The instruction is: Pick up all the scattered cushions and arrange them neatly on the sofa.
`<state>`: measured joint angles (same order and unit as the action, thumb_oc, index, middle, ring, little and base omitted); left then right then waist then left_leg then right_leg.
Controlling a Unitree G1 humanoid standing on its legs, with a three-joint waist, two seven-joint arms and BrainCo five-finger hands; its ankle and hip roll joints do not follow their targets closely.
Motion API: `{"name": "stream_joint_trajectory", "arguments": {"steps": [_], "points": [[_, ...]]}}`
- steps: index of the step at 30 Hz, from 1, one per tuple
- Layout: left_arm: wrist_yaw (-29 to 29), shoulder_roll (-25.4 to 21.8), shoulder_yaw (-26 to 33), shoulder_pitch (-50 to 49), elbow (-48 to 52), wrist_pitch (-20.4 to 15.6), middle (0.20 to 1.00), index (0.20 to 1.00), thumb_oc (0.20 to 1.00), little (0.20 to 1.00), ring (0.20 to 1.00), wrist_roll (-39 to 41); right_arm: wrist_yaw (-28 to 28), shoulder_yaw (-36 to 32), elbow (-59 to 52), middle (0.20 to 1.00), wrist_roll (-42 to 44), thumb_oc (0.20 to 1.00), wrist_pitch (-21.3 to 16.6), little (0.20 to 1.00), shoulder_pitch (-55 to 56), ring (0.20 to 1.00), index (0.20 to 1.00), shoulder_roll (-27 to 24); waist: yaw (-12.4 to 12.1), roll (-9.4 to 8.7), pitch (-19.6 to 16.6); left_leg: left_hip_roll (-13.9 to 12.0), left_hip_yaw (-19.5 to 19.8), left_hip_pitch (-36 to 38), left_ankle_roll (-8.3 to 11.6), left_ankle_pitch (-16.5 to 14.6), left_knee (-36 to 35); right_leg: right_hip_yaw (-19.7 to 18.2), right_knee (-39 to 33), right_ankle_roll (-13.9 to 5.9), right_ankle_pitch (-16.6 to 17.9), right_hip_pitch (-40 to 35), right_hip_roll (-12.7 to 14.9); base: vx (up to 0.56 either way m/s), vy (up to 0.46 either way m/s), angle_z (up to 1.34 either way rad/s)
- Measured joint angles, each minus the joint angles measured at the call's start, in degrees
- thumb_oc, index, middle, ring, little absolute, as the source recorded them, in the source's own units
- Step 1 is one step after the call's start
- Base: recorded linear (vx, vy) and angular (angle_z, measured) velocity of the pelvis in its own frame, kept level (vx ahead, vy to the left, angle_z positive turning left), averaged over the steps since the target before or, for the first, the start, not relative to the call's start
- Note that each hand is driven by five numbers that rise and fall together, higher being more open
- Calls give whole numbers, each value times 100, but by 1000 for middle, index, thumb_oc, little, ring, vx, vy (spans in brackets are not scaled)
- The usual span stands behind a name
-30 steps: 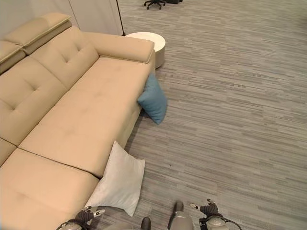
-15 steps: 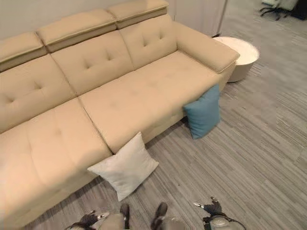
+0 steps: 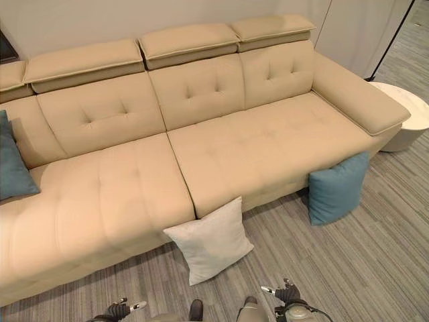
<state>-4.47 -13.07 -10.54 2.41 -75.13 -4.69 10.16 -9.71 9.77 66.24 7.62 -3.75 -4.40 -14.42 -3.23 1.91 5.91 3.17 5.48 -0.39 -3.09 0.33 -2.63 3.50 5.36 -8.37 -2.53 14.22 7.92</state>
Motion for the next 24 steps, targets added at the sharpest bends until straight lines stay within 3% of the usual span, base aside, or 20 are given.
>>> {"name": "stream_joint_trajectory", "arguments": {"steps": [1, 2, 3, 4, 6, 7, 9, 10, 11, 13, 14, 15, 18, 21, 24], "points": [[-38, 41, 0, 118, -74, -5, 1000, 1000, 1000, 1000, 1000, 1, 2, 2, -5, 1000, 0, 1000, 4, 1000, 1, 1000, 1000, 6, 85, 21, 12, -45, 293, 4, 56, -13, 8, -111, -390, 58, 238, -76, -147, 180, -338, 149], [-49, 35, 2, 69, -49, -86, 1000, 1000, 1000, 1000, 1000, -2, 1, -1, 7, 1000, 0, 1000, 7, 1000, -1, 1000, 1000, 12, 51, -136, 23, 13, 479, 174, 101, -10, -35, -70, -617, 98, 638, -230, -182, 177, -362, 142], [-52, 15, 0, 0, -49, -95, 1000, 1000, 1000, 1000, 1000, -2, 1, -2, 19, 1000, 0, 1000, 6, 1000, 4, 1000, 1000, 18, 43, -212, 44, 61, 598, 315, 167, -63, -79, -47, -647, 129, 722, -381, -162, 187, -390, 124], [-61, 42, 73, -138, -59, -90, 1000, 1000, 1000, 1000, 1000, -3, 4, -15, 99, 1000, -2, 1000, -11, 1000, -31, 1000, 1000, 16, 42, -276, -27, -14, 852, 428, 295, -190, -125, 279, -644, 421, 1021, -555, -149, 149, -302, 102], [-57, 75, 113, -318, -36, -80, 1000, 1000, 1000, 1000, 1000, -4, 13, -41, 77, 1000, -1, 1000, -21, 1000, -44, 1000, 1000, -31, -6, -143, -75, -398, 929, 409, 473, -328, -19, 589, -701, 681, 880, -698, -472, 91, -360, 80], [-60, 81, 119, -431, -81, -52, 1000, 1000, 1000, 1000, 1000, -5, 20, -43, 56, 1000, 0, 1000, -40, 1000, -212, 1000, 1000, -29, -48, -181, -10, -469, 936, 152, 603, -335, 412, 785, -725, 842, 831, -792, -586, 15, -315, 63], [-59, 79, 118, -406, -66, -53, 1000, 1000, 1000, 1000, 1000, -4, 24, -52, 37, 1000, 0, 1000, -40, 1000, -209, 1000, 1000, -38, -46, -274, 49, -438, 940, 36, 679, -300, 685, 912, -767, 892, 792, -848, -576, -29, -182, 66], [-73, 116, 202, -296, -4, -59, 1000, 1000, 1000, 1000, 1000, 8, 28, -79, -106, 1000, 1, 1000, -48, 1000, -197, 1000, 1000, -161, -52, -418, 151, -459, 673, -443, 827, -317, 1322, 1278, -940, 1097, 730, -992, -588, -61, -201, 100], [-72, 109, 202, -221, 23, -59, 1000, 1000, 1000, 1000, 1000, 4, 25, -86, -193, 1000, 1, 1000, -61, 1000, -186, 1000, 1000, -258, 28, -454, 214, -541, 337, -602, 855, -297, 1374, 1477, -972, 1159, 679, -1049, -584, -57, -189, 127], [-51, 83, 128, -122, 236, -54, 1000, 1000, 1000, 1000, 1000, -12, 9, -101, -263, 1000, 8, 1000, -79, 1000, -34, 1000, 1000, -385, 136, -484, 264, -836, -1047, -816, 801, -274, 1518, 1814, -1018, 1241, 584, -1092, -597, -6, -98, 88], [-52, 52, 145, -102, 374, -66, 1000, 1000, 1000, 1000, 1000, -12, -2, -127, -211, 1000, 11, 1000, -97, 1000, -28, 1000, 1000, -392, 197, -517, 282, -779, -1412, -847, 786, -299, 1577, 1890, -1038, 1203, 554, -1089, -600, 141, 32, 43], [-46, 51, 145, -97, 375, -57, 1000, 1000, 1000, 1000, 1000, -13, 8, -125, -177, 1000, 12, 1000, -103, 1000, -34, 1000, 1000, -350, 266, -524, 289, -532, -1351, -616, 776, -292, 1182, 1871, -1038, 1139, 543, -1093, -613, 153, 67, 16], [-33, 73, 145, -165, 399, -56, 1000, 1000, 1000, 1000, 1000, -18, 44, -118, 70, 1000, 4, 1000, -69, 1000, 4, 1000, 1000, -304, 295, -438, 240, -302, -965, -118, 728, -267, 394, 1767, -1024, 1113, 541, -1157, -780, 96, 64, -19], [-11, 75, 214, -94, 383, -51, 1000, 1000, 1000, 1000, 1000, -16, 46, -114, 51, 1000, -1, 1000, -60, 1000, 96, 1000, 1000, -304, 339, -453, 242, -327, -831, -79, 658, -222, 365, 1877, -1045, 1123, 531, -1219, -852, 103, 100, 2], [36, 74, 213, -119, 301, -46, 1000, 1000, 1000, 1000, 1000, -17, 47, -114, 50, 1000, -3, 1000, -48, 1000, 149, 1000, 1000, -275, 268, -457, 135, -294, -819, -30, 407, -224, 324, 1848, -961, 1129, 499, -1222, -822, 50, 93, 1]]}}
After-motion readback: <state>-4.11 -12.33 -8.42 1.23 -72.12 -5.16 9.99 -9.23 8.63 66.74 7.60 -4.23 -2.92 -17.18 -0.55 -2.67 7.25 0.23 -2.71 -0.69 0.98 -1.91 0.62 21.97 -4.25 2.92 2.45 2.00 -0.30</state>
